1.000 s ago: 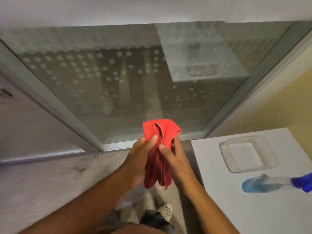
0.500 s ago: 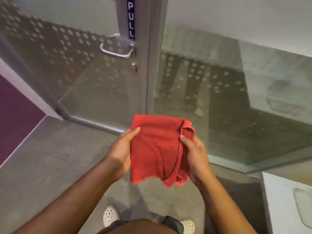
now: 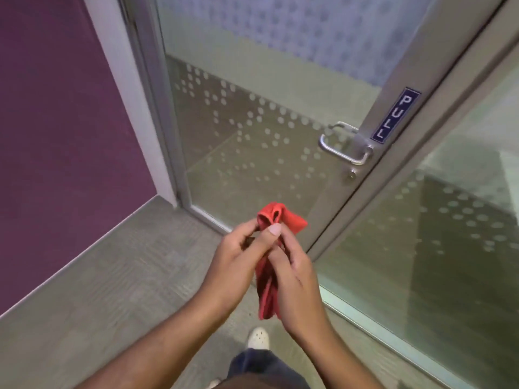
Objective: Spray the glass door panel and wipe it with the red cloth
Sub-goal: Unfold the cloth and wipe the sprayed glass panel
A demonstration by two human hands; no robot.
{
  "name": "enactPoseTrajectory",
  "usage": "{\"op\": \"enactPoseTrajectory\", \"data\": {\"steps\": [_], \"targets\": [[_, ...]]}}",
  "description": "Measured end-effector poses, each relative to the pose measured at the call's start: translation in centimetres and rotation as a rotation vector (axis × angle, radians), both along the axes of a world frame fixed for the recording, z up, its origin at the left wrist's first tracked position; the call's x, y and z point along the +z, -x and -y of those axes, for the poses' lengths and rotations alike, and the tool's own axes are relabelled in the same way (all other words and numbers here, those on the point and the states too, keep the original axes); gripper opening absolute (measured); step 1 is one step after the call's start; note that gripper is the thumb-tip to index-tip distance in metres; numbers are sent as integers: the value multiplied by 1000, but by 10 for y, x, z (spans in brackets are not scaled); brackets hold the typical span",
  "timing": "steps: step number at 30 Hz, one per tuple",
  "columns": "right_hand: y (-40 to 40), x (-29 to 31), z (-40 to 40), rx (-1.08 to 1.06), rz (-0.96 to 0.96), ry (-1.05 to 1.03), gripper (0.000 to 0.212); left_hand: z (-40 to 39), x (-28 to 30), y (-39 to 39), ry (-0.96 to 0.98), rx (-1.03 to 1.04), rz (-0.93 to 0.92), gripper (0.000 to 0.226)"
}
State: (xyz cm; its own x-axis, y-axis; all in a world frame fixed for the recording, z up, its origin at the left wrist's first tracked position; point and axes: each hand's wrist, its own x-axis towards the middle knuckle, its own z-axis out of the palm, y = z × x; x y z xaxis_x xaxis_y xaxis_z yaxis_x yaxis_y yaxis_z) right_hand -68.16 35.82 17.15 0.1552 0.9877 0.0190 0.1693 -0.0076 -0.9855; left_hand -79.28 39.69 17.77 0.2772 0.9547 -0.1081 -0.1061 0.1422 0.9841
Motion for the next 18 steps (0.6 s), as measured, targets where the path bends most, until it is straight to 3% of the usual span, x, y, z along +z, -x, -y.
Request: {"op": "enactPoseTrajectory", "data": {"steps": [5, 10, 15, 18], "targets": [[27, -4, -62, -111, -43, 25, 26, -52, -10, 30, 38, 101, -42, 20], [43, -23, -149, -135, 16, 57, 36, -117, -21, 61, 80, 216, -143, 26], [45, -19, -231, -214, -63, 1, 39, -195, -17, 95, 143, 423, -76, 25], [51, -5, -271, -182, -119, -86, 35, -235, -5, 104, 73, 398, -80, 24]]}}
